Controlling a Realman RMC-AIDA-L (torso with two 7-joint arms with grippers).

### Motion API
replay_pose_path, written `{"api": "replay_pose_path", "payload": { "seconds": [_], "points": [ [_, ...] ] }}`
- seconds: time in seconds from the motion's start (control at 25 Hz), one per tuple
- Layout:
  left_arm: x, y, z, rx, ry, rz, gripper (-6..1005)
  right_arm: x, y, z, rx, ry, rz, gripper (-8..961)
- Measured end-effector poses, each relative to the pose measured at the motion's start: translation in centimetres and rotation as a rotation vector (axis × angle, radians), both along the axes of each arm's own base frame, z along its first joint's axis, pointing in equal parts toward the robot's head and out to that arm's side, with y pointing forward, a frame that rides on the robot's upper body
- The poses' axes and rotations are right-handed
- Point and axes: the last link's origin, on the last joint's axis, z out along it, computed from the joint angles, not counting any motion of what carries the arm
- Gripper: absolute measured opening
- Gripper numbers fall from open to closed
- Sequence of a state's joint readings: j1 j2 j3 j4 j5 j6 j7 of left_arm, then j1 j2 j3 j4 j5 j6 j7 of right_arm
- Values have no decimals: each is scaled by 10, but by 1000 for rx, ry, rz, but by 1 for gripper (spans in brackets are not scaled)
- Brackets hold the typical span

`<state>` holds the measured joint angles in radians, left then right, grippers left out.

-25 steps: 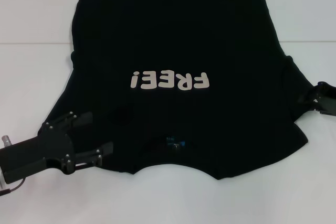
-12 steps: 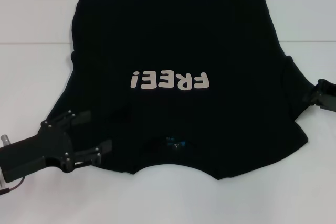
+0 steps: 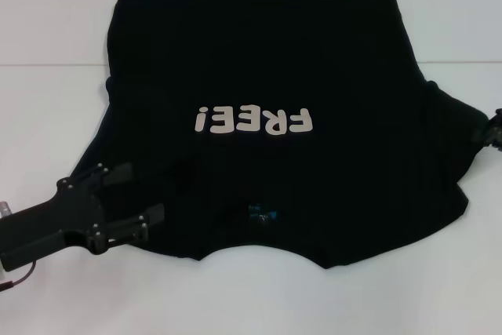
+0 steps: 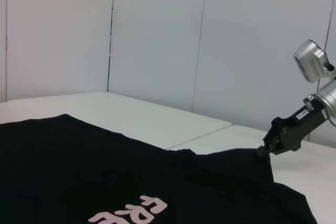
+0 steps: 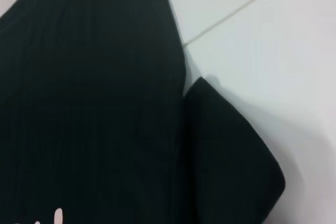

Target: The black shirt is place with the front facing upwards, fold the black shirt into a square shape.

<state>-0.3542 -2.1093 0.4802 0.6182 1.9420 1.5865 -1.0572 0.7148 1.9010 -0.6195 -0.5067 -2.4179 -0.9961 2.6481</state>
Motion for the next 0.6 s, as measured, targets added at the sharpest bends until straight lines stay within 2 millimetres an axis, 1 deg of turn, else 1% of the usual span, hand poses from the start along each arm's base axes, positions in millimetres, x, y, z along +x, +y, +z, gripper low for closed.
{"api": "replay_pose_path", "payload": {
  "seconds": [0.16, 0.4, 0.52, 0.6],
  "points": [
    [0, 0, 0, 0, 0, 0, 908, -2, 0, 13, 19, -1, 26, 17],
    [-1, -1, 0, -3, 2, 3, 908, -16, 5, 31, 48, 14, 104, 23],
    [-2, -2, 0, -6, -2, 10, 909, -24, 8, 31, 32, 8, 139, 26],
    [-2, -2, 0, -8, -4, 11, 909, -32, 12, 27, 7, -9, 166, 29]
  ]
}}
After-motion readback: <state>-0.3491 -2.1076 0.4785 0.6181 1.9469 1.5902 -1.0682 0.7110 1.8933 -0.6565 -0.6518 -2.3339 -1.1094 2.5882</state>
